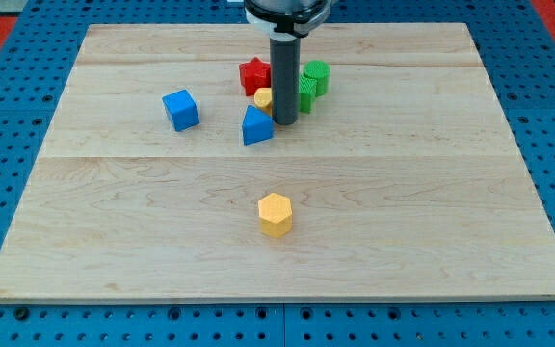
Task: Point your arm at yellow hexagon
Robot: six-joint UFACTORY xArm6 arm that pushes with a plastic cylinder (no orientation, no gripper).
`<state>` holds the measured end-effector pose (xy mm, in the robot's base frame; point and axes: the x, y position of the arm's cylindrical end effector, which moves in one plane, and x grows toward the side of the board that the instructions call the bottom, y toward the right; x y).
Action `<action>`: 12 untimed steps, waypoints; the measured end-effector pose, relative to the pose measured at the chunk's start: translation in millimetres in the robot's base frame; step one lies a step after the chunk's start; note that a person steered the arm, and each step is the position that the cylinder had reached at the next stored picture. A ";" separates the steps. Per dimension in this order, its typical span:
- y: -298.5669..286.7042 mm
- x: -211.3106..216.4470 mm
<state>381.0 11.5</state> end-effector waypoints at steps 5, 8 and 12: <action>67.4 119.0; 77.0 130.1; 74.7 130.1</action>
<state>511.1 86.2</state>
